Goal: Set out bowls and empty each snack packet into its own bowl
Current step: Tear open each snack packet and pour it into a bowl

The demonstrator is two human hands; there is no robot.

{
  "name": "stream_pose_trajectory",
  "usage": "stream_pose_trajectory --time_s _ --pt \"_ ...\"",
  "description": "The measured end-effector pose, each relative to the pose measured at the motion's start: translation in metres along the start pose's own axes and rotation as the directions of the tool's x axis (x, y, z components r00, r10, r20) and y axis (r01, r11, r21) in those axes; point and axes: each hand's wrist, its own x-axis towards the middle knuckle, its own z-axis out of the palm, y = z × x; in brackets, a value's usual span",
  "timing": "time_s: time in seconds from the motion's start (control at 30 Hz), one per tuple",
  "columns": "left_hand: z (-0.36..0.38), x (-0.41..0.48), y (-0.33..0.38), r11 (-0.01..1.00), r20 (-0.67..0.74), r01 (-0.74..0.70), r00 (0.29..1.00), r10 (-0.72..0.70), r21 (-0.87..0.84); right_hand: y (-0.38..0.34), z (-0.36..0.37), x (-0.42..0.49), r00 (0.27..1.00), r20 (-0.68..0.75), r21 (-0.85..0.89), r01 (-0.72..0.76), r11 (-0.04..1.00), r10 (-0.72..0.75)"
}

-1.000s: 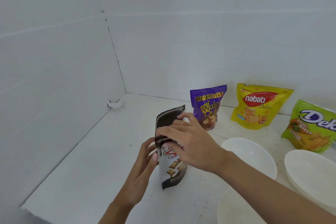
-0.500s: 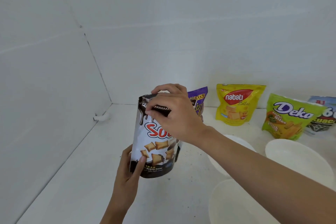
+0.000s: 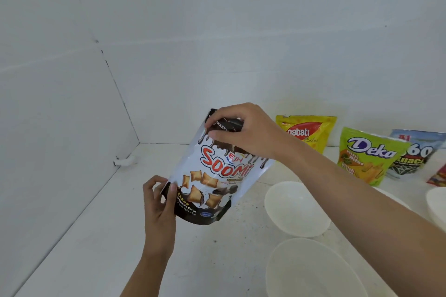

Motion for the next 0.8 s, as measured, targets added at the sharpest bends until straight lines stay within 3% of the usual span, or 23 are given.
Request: stream_pose_trajectory --time_s 0.17,0.47,0.6,0.8 --pt "0.011 0.003 -0.001 0.994 -0.009 0.06 0.998 -0.061 -0.093 0.002 -0.001 -0.009 0.999 -0.03 -0.006 -0.04 0.999 0.04" --pt "0.012 0.006 0.009 0.933 0.193 0.157 0.976 -0.097 -0.324 0.011 -0.009 -0.032 0.965 -0.239 0.269 -0.042 0.962 0.108" --pt "0.026 0.002 0.007 0.924 0.252 0.197 0.961 -0.116 -0.327 0.025 -0.011 -0.043 0.947 -0.284 0.328 -0.053 0.943 0.152" --pt "0.044 0.006 0.003 0.95 0.164 0.192 0.974 -0.154 -0.246 0.057 -0.012 -0.063 0.913 -0.314 0.437 -0.105 0.893 0.261"
